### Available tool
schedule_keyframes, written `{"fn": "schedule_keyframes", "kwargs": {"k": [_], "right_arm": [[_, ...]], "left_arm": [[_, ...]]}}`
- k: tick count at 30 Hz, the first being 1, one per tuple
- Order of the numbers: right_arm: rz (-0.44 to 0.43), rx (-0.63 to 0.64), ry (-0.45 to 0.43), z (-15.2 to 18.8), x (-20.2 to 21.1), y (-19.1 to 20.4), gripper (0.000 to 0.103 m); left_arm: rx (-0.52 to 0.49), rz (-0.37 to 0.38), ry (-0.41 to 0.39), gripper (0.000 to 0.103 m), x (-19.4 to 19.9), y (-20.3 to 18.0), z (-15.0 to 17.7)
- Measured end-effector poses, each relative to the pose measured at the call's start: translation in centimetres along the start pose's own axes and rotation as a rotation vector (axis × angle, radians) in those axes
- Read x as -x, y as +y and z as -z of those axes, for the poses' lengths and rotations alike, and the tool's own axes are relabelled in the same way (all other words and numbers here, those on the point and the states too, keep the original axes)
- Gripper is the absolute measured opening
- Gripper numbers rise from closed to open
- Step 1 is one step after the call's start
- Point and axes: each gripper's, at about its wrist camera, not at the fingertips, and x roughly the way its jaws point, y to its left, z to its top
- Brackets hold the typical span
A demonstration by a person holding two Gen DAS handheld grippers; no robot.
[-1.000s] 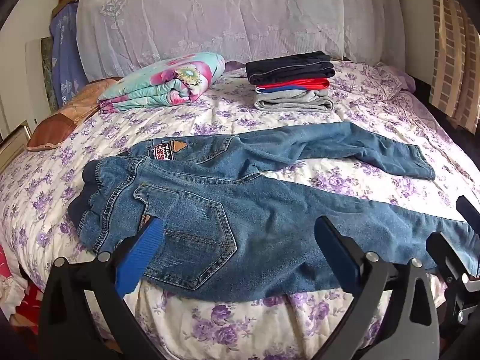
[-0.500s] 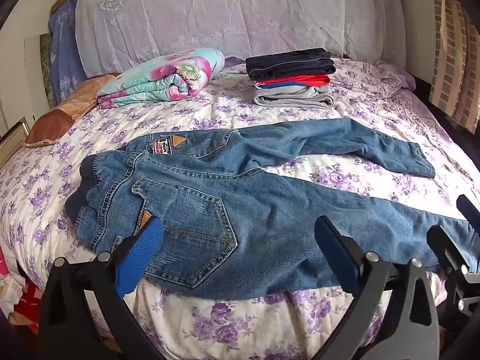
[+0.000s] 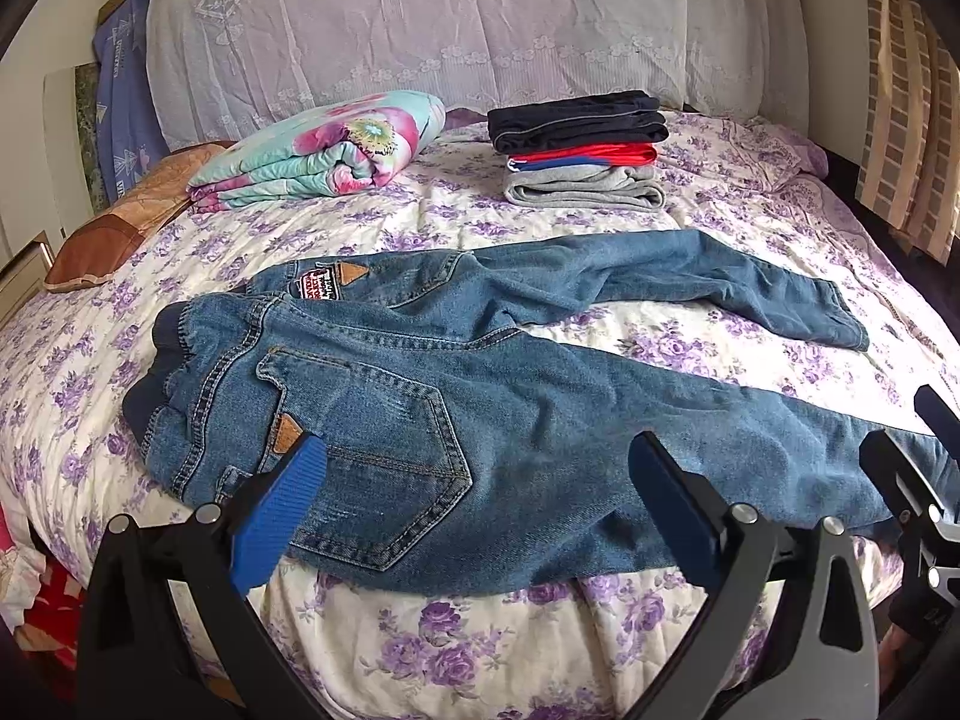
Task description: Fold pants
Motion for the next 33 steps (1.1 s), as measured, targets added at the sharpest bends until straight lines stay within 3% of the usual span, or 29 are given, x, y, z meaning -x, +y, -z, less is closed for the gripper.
{"fn": "schedule_keyframes", "kwargs": {"k": [33], "right_arm": [[0.007,0.013,0.005,0.04,-0.1,0.43,0.1]], "left_arm": [[0.009,0.008,0.01,0.098,-0.24,0.05,0.1]]}}
